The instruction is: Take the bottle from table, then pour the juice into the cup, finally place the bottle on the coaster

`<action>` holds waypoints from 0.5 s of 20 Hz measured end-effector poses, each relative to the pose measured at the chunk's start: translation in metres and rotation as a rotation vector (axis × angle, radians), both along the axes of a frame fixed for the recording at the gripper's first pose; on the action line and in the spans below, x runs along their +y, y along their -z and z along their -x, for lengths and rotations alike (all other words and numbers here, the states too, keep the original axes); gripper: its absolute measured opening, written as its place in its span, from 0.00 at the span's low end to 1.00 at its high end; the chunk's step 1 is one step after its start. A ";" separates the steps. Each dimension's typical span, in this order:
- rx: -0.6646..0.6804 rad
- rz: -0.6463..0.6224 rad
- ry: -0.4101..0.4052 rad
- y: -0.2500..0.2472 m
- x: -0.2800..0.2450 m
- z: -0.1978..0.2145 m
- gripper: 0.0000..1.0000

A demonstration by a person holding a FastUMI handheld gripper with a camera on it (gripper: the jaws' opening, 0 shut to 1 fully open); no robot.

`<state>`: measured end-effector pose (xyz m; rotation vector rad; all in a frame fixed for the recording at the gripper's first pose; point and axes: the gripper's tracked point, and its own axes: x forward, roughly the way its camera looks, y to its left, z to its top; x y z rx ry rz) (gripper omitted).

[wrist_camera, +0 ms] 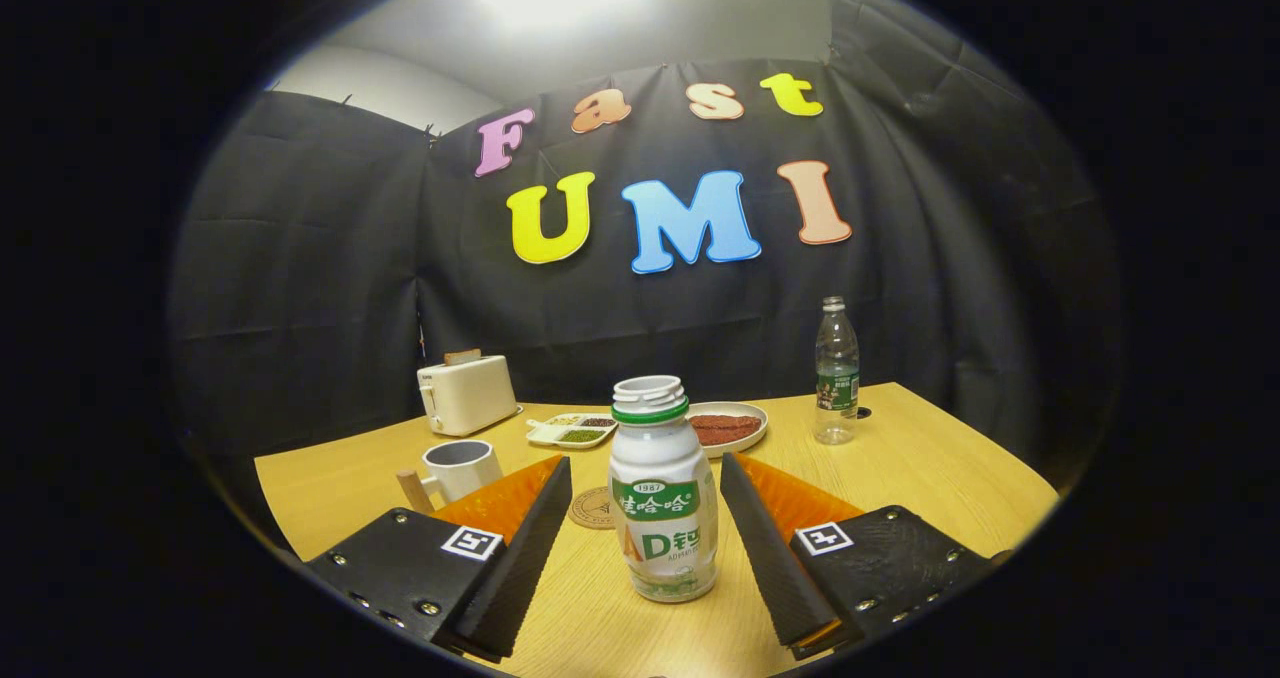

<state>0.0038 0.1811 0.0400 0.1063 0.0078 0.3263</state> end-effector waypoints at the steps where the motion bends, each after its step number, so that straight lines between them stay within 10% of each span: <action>1: 0.004 0.000 0.001 0.003 0.000 -0.003 0.91; 10: 0.038 0.009 0.012 0.030 0.005 -0.030 0.92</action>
